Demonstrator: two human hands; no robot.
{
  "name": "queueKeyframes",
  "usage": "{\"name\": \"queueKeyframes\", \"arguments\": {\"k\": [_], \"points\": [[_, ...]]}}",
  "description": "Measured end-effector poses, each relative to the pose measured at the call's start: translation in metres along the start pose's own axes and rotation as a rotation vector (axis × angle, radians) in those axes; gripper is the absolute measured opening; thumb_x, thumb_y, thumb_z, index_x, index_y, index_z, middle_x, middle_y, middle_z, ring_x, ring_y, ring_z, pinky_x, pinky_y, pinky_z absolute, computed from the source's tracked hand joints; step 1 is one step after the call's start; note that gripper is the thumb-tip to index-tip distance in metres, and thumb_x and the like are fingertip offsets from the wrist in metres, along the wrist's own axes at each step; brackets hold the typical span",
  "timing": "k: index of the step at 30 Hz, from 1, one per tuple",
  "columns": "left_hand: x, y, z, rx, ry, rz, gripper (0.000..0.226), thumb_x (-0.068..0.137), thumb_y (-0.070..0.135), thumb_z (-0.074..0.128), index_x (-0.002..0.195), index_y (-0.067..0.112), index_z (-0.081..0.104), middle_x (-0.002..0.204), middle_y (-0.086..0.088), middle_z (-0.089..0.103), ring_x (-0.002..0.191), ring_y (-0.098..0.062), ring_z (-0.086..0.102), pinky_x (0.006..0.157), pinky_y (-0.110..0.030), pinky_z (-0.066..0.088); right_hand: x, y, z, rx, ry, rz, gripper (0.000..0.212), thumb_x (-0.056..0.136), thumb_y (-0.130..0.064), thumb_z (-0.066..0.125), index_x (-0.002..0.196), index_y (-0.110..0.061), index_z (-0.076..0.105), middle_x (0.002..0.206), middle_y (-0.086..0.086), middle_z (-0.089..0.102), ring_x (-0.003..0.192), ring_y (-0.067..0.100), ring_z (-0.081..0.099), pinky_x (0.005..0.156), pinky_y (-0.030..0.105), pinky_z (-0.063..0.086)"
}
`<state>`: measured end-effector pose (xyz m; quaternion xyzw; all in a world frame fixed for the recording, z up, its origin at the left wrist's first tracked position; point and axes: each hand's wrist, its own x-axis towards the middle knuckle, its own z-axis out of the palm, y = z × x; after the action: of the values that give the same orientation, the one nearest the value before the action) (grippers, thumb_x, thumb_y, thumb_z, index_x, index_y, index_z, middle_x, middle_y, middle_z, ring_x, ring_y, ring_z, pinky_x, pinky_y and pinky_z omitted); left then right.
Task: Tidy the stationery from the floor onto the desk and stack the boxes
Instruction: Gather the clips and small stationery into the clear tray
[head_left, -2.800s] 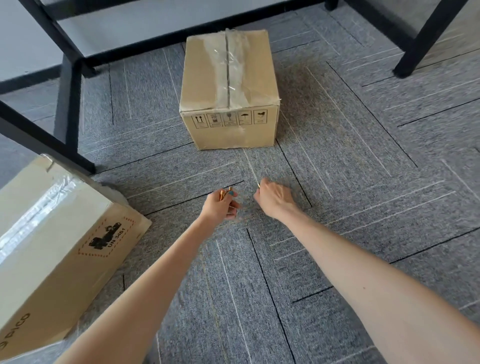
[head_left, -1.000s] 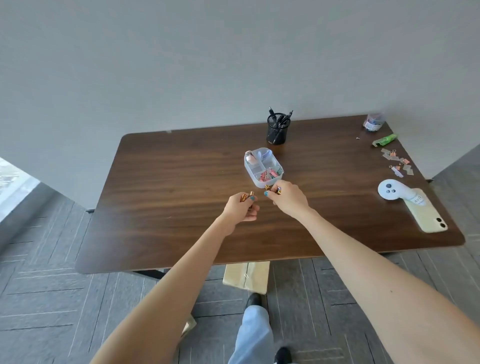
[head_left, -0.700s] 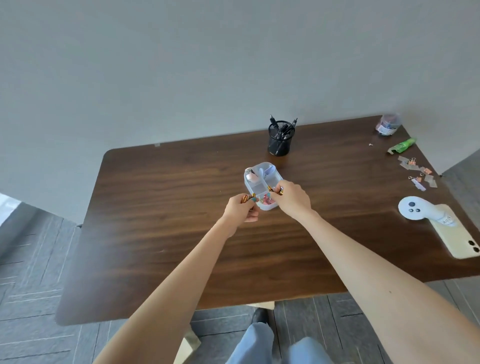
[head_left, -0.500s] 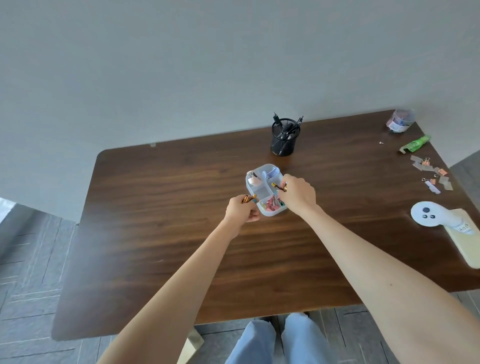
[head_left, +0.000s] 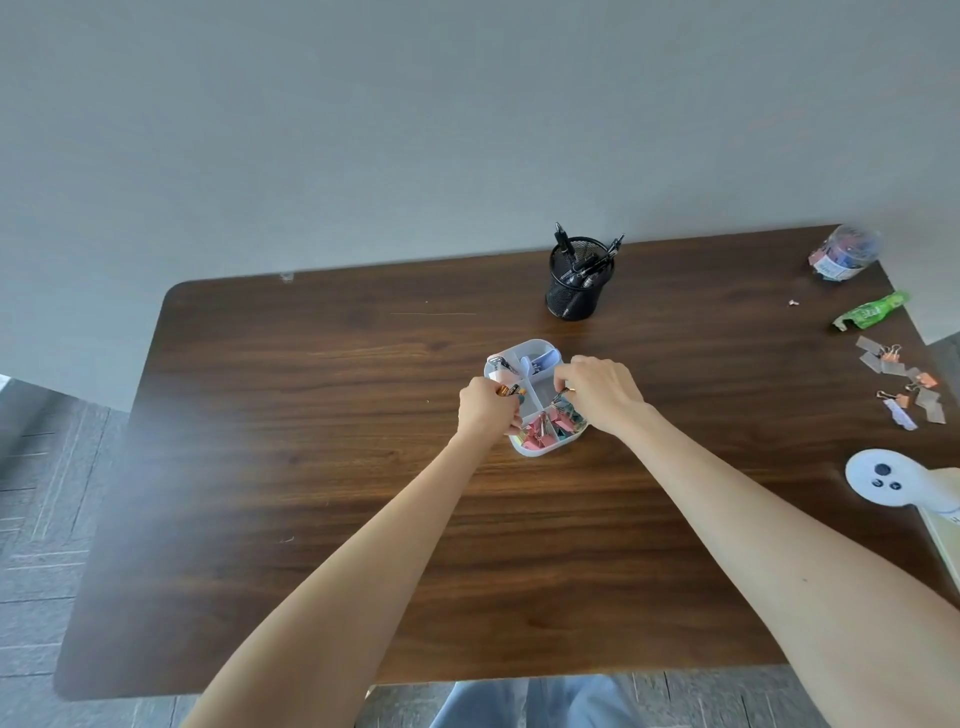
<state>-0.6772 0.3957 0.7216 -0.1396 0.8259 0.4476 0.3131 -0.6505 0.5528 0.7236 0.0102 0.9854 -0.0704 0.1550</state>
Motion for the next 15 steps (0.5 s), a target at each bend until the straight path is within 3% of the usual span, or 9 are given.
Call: {"name": "queueKeyframes", "arguments": {"k": [9, 12, 15], "points": [[0.0029, -0.0016, 0.0044, 0.123, 0.082, 0.053, 0.017, 0.084, 0.009, 0.070, 0.097, -0.003, 0.067, 0.085, -0.015, 0.070, 0.076, -0.027, 0.072, 0.073, -0.043, 0.061, 0.0049, 0.0036, 0.0013, 0.072, 0.010, -0.071, 0.033, 0.093, -0.012, 0.059, 0.124, -0.024, 0.057, 0.121, 0.003, 0.064, 0.094, 0.019, 0.065, 0.065, 0.022, 0.044], [0.0004, -0.0026, 0.0068, 0.174, 0.118, 0.098, 0.017, 0.084, 0.010, 0.070, 0.098, -0.001, 0.069, 0.092, -0.015, 0.070, 0.076, -0.026, 0.069, 0.069, -0.036, 0.060, 0.0056, 0.0073, 0.0050, 0.106, 0.009, -0.063, 0.031, 0.093, -0.012, 0.059, 0.120, -0.022, 0.050, 0.118, 0.003, 0.065, 0.088, 0.018, 0.065, 0.061, 0.020, 0.045], [-0.0007, -0.0043, 0.0083, 0.201, 0.137, 0.136, 0.023, 0.085, 0.008, 0.069, 0.107, -0.001, 0.069, 0.102, -0.015, 0.070, 0.077, -0.023, 0.065, 0.066, -0.029, 0.053, 0.0090, 0.0059, 0.0074, 0.131, 0.003, -0.060, 0.029, 0.092, -0.013, 0.061, 0.119, -0.020, 0.053, 0.119, 0.004, 0.064, 0.092, 0.019, 0.066, 0.069, 0.025, 0.053]]}}
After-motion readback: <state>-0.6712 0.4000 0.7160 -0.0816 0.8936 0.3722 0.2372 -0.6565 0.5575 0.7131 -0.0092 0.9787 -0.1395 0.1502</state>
